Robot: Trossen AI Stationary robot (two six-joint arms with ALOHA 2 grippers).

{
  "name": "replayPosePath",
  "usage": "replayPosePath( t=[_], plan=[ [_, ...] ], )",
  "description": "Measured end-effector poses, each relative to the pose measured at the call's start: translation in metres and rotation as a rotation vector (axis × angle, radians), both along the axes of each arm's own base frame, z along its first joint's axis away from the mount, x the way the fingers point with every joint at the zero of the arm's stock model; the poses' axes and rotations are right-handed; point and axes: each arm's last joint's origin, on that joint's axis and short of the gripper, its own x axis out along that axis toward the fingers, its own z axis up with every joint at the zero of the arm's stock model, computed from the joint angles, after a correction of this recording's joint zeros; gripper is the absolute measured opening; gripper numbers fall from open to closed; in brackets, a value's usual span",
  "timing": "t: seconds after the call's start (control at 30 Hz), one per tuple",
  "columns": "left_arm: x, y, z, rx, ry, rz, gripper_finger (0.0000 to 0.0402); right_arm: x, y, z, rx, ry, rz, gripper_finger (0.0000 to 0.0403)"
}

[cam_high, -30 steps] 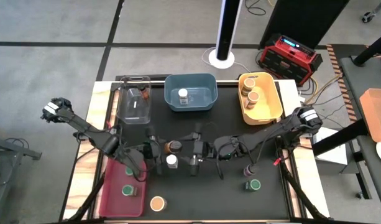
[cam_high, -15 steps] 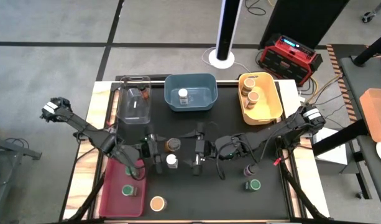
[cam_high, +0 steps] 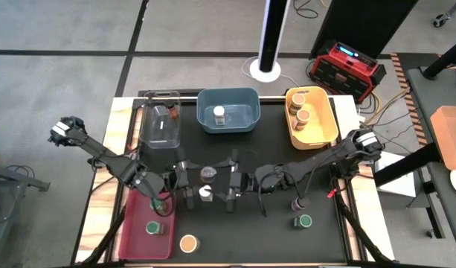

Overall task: Sort spices by type
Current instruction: Put the top black seasoning bottle into the transparent bin

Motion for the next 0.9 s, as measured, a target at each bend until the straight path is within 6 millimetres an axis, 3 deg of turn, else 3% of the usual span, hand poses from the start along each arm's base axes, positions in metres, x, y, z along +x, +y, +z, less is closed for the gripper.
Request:
replayPosePath(
  t=[0.53,0.7,0.9],
  plan=[
    [0.000,-0.001,-0.001,-0.003,0.007,-0.015,0.0205,0.001,-0.001,0.001,-0.001,-0.027,-0.014,0.0163],
    [-0.002,0.001,-0.005,0.008,0.049,-0.009,0.0205,-0.003,-0.001,0.003,-0.024,0.009,-0.054,0.0149],
    [-0.005,0.003,-0.012,0.024,0.117,0.003,0.0205,-0.007,-0.004,0.011,-0.060,0.173,-0.157,0.0147]
  ],
)
